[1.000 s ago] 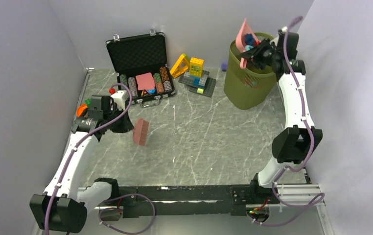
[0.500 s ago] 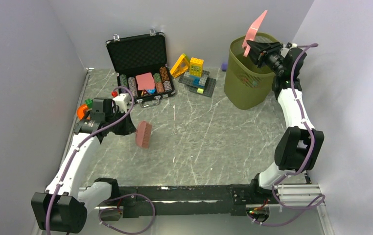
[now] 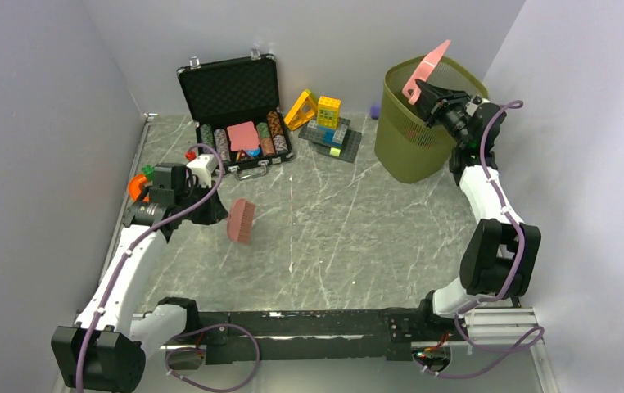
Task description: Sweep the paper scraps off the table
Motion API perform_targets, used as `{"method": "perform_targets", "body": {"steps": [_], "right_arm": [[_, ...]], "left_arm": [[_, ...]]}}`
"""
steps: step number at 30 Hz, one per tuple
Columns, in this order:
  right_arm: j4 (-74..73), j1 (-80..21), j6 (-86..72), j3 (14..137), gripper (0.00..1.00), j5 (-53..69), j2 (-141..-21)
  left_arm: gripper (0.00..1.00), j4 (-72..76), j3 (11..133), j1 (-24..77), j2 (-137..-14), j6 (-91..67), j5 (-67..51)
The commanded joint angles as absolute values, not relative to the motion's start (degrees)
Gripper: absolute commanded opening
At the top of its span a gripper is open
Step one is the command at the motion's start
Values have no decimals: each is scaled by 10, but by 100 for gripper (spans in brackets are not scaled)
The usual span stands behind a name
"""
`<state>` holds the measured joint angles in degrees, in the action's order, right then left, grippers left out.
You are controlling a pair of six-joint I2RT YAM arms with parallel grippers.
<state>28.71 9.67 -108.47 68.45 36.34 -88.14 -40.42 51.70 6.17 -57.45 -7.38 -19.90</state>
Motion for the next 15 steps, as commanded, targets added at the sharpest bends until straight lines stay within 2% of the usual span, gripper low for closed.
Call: {"method": "perform_targets", "body": {"steps": [1, 5, 9, 15], "right_arm": [[342, 99, -1152, 661, 0, 328, -835], [423, 98, -1178, 663, 0, 341, -860], [463, 92, -1140, 729, 0, 407, -903], [286, 21, -874, 810, 0, 486, -883]], "left_arm": [[0, -379, 510, 61, -562, -76, -214], [0, -379, 509, 61, -562, -75, -215], [0, -375, 507, 61, -562, -76, -216], [0, -371, 504, 61, -555, -76, -210]]}}
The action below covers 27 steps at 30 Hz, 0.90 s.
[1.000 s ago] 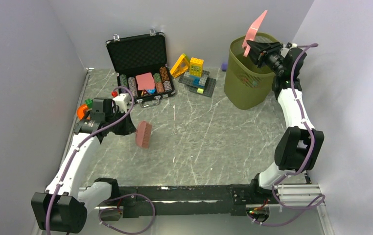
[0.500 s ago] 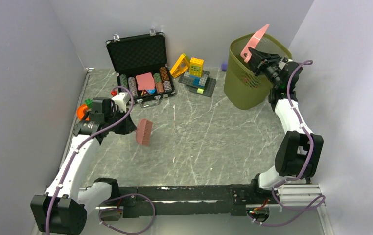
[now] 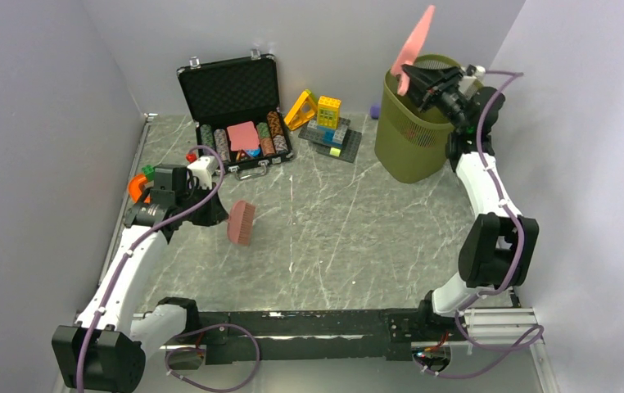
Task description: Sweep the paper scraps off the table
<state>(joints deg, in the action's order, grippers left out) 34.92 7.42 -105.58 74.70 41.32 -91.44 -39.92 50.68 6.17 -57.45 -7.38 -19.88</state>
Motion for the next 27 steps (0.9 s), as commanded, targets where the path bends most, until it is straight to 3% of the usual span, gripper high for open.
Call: {"method": "perform_targets", "body": {"steps": [1, 5, 8, 11, 20, 27], "right_arm": [[245, 6, -821, 816, 0, 488, -875], [20, -86, -583, 819, 0, 422, -838], [-179, -188, -391, 831, 0, 265, -826], [-284, -281, -294, 813, 0, 101, -840], [-391, -399, -256, 735, 0, -189, -941], [-426, -430, -277, 750, 0, -276, -1040]], "left_arm": [[0, -371, 503, 61, -553, -76, -209], [0, -367, 499, 61, -544, -77, -208], [0, -364, 497, 61, -535, -77, -207], [0, -361, 496, 60, -526, -78, -207], [0, -353, 487, 61, -494, -82, -195], [0, -355, 484, 61, -486, -83, -196]]}}
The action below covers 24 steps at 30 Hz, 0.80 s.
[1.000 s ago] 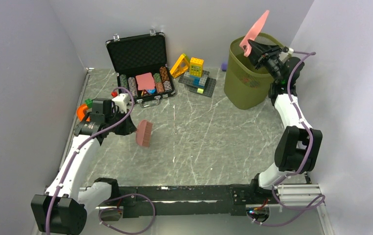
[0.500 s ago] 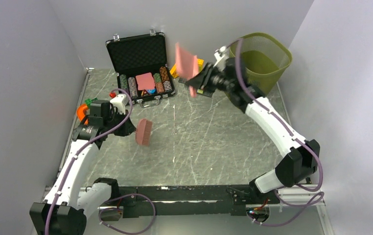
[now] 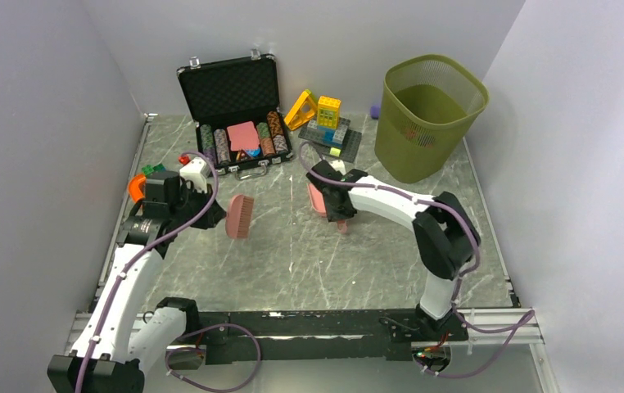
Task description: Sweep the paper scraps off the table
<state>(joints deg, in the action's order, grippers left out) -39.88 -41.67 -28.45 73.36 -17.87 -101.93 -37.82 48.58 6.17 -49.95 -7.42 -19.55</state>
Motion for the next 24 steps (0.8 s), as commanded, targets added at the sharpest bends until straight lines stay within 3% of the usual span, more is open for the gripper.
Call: {"method": "perform_targets", "body": {"steps": [1, 3, 4, 5, 6, 9, 15, 24], "right_arm": [[-422, -431, -276, 750, 0, -277, -1045], [-407, -431, -273, 744, 1, -269, -1044], [-401, -431, -275, 740, 15, -267, -1038], [-399, -431, -285, 733, 70, -275, -1027], [-378, -431, -282, 720, 96, -268, -1010], [-307, -431, -253, 666, 100, -209, -940], [-244, -431, -230, 578, 100, -252, -826], [-133, -429, -234, 404, 100, -326, -648]], "left_arm": [[0, -355, 484, 61, -484, -83, -195], [0, -355, 483, 61, -482, -84, -193], [0, -355, 483, 60, -480, -84, -191], [0, -355, 483, 61, -480, -84, -189], [0, -356, 483, 61, -479, -84, -187], [0, -356, 482, 61, -477, -86, -182], [0, -349, 479, 61, -480, -100, -206], [0, -192, 434, 61, -539, -246, -379]]}}
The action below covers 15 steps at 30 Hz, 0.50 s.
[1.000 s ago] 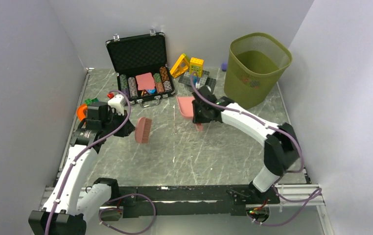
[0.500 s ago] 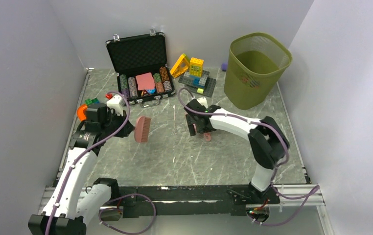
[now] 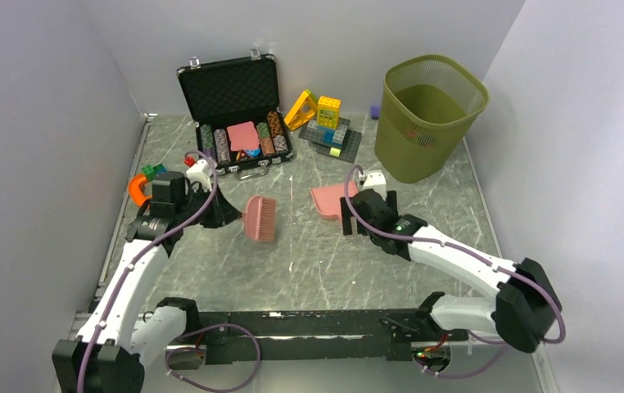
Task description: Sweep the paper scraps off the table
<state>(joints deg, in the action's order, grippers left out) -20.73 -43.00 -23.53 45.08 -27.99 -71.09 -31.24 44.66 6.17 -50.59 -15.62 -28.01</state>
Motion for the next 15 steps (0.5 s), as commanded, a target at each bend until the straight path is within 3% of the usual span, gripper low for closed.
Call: {"method": "perform_targets", "body": {"steps": [1, 10, 11, 13, 14, 15], "right_arm": [[-127, -430, -237, 395, 100, -327, -628], [-140, -430, -245, 383, 100, -329, -593], [-139, -430, -245, 381, 100, -328, -588], [-134, -430, -241, 378, 100, -325, -578], [-131, -430, -238, 376, 100, -322, -575], [-130, -428, -237, 376, 100, -320, -572]], "left_arm": [[0, -171, 433, 61, -554, -267, -390], [0, 66, 432, 65, -691, -440, -430], [4, 88, 433, 66, -701, -457, -432], [39, 114, 439, 68, -719, -472, -439], [82, 105, 447, 67, -725, -467, -432], [97, 77, 456, 68, -723, -457, -412]]}}
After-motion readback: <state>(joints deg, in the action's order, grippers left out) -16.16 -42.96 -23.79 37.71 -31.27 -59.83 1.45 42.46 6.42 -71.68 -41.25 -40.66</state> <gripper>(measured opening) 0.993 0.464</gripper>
